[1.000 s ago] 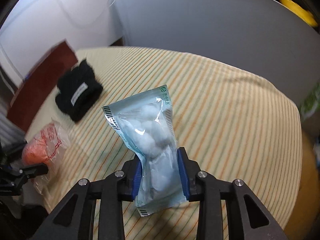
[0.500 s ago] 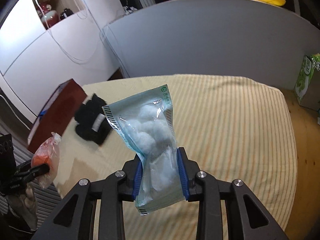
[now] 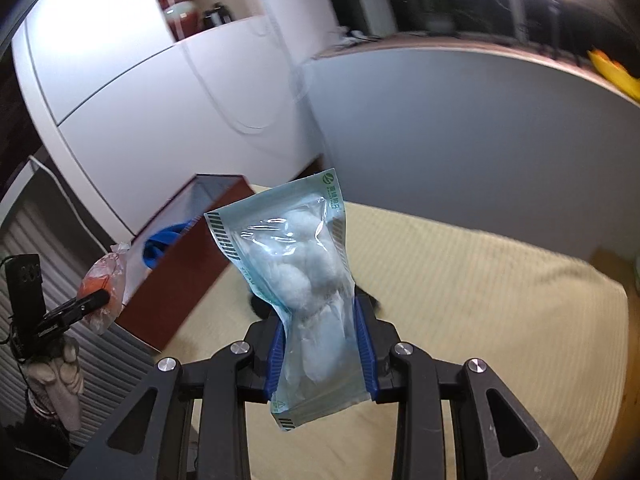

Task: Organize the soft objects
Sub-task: 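Carry the red bag and cotton pouch toward the shoebox with both tools, then open both tools to drop the bag and pouch into the shoebox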

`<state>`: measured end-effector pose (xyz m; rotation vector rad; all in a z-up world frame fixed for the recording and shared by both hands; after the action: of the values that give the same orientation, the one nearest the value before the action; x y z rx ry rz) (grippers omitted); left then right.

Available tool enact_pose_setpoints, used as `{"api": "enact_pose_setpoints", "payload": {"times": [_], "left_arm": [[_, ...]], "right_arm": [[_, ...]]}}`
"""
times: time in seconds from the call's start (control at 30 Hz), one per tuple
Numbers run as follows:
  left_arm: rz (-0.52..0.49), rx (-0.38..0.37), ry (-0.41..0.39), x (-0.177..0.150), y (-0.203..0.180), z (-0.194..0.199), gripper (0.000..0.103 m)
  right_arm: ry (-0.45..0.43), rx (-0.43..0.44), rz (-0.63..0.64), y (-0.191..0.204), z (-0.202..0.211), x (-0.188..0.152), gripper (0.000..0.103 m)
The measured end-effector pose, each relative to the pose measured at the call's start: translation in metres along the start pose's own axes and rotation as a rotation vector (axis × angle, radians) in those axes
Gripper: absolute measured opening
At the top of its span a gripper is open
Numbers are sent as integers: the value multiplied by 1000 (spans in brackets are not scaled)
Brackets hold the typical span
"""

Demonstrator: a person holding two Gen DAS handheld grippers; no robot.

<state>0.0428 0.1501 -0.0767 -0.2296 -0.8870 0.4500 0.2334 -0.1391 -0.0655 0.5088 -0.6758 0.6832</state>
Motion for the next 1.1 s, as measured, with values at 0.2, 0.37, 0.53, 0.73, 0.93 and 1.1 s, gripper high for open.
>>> {"api": "enact_pose_setpoints", "payload": {"times": [0.2,0.37,0.53,0.73,0.93,1.1], "left_arm": [[30,93,-57,16,43,10,49],[32,160,-82,28,61,1,49],[25,190,-82,28,69,-6,49],[32,209,-72,28,76,-10,49],[38,218,-58,31,83,-18,49],[29,221,-47,33,84,-25,50]], "right_arm": [[0,43,78,47,-32,45,29],[9,77,134,86,-65,79,29],[22,94,163,116,-94,101,29],[50,119,156,143,-132,121,29],[79,123,165,162,-159,126,29],[112,129,172,179,-184,127,29]]}}
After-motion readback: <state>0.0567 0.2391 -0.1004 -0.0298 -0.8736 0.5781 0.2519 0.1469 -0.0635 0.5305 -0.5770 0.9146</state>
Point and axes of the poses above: each gripper's, at about its wrist camera, not at the fingertips, and z roughly against the way its jaws point, y to its left, x to its top, the point moved 5 cm from there along -z, roughly the way its jaws point, and after that the axes turned 6 degrees about z, right-handed, at the moved point
